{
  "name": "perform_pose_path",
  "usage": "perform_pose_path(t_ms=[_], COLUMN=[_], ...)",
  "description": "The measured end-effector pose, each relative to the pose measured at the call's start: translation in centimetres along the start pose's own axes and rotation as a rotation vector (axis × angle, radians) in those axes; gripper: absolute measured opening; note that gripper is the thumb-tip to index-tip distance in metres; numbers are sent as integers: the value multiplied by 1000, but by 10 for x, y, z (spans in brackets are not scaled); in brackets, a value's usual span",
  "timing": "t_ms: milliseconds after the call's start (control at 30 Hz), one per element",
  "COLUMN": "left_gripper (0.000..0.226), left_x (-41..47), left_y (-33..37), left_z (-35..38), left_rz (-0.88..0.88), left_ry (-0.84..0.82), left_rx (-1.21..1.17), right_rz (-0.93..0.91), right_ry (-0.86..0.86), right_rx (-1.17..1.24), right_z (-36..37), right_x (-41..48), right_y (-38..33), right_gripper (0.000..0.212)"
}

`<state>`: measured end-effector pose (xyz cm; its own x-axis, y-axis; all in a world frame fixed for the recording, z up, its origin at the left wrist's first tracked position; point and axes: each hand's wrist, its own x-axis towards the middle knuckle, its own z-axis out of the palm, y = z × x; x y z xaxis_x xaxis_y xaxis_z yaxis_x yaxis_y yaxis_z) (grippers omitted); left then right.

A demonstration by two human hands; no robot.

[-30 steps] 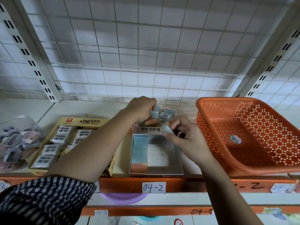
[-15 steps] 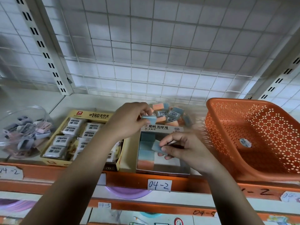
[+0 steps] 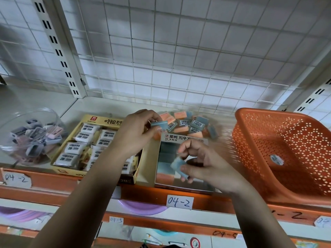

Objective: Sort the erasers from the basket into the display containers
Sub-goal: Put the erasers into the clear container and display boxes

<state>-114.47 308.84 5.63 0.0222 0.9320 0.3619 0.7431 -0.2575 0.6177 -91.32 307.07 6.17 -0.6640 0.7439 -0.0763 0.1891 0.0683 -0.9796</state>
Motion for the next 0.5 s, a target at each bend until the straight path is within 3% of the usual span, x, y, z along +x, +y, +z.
perform_pose_path(t_ms=[133,333,500], left_gripper=[19,19,19], left_x=[-1,-2,-1], left_y=[0,1,0], left_z=[1,2,3], left_rz=[15,40,31], left_ry=[5,1,-4], left_rx=[21,62,30], right_rz=[25,172,142], right_ry=[36,106,160], right_rx=[-223,-256,-407], right_z=[6,17,14], right_x=[3,2,4], right_y=[4,0,-3], right_gripper=[24,13,8])
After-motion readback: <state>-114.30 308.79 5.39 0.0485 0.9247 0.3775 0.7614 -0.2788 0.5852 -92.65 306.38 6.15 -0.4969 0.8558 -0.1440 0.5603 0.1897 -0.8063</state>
